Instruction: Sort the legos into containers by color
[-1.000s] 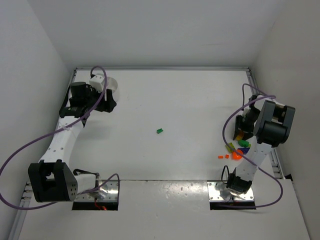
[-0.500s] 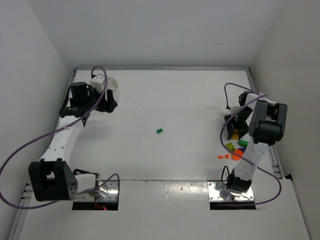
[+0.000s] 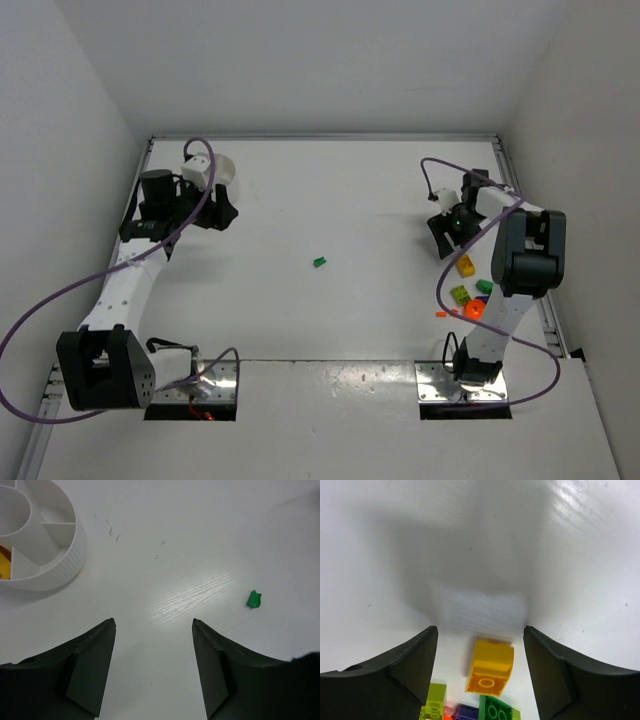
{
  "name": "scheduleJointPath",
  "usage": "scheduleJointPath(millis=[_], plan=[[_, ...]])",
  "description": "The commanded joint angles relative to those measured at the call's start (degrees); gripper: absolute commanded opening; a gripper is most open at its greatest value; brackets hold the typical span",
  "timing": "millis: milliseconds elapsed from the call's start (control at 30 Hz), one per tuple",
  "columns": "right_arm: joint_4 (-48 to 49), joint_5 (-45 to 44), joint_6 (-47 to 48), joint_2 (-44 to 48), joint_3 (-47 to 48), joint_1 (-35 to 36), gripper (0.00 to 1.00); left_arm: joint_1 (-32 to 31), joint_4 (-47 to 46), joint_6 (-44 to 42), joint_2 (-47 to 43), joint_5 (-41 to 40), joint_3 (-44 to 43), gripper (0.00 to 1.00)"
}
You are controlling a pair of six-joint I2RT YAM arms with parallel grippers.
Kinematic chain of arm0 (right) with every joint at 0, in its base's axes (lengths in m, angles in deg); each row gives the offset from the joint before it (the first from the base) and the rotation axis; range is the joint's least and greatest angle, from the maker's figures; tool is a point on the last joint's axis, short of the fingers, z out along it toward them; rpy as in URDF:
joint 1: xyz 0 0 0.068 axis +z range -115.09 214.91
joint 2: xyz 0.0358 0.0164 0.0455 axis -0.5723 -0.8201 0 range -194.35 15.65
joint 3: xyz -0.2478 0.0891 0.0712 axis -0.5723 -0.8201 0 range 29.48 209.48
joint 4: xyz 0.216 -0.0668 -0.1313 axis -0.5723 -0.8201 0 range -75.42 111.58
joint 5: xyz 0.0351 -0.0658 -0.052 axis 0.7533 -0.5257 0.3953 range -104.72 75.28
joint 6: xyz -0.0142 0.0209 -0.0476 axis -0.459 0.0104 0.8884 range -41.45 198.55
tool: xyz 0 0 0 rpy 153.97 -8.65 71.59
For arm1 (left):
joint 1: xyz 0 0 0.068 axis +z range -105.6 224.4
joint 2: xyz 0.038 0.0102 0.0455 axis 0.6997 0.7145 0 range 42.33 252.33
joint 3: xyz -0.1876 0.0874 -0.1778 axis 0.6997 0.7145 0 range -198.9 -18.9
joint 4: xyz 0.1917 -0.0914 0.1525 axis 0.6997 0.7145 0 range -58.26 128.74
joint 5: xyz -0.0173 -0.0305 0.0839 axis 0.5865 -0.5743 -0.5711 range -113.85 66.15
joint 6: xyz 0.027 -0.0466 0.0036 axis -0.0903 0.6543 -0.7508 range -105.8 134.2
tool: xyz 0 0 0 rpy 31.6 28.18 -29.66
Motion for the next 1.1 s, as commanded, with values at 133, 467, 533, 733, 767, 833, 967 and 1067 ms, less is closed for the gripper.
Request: scheduleJointPath(millis=[133,467,533,733,767,833,967,1067], plan=[[11.6,3.0,-1.2,13.8,-12.4,-2.6,0.7,0.6,-4.5,0.8,-6.0,0.5,1.8,0.68],[13.2,2.4,-4.5,16.9,-18.0,-6.5,0.67,0.6,-4.5,2.5,-6.5,-0.2,1.8,0.7],[13.2,3.2,-5.0,16.1,-18.0,-7.7,0.63,0.6,-4.5,2.5,-7.1,-0.9,1.8,0.7],[14.8,3.8,-5.0,15.3,-19.4,-9.4,0.54,1.1,-5.0,2.5,-7.7,-1.4,2.9,0.7],[14.8,3.8,-5.0,15.3,-19.4,-9.4,0.52,1.1,-5.0,3.0,-7.7,-1.4,2.9,0.7],[15.5,3.8,-4.4,15.3,-20.6,-10.0,0.5,1.6,-5.5,3.7,-7.1,-1.4,3.4,0.7],[16.0,4.5,-3.9,15.3,-21.7,-10.0,0.47,2.9,-5.5,5.7,-4.9,2.0,3.4,0.7],[16.6,5.0,-3.2,15.3,-22.3,-10.0,0.34,4.4,-5.5,6.8,-4.3,4.1,3.4,0.7]])
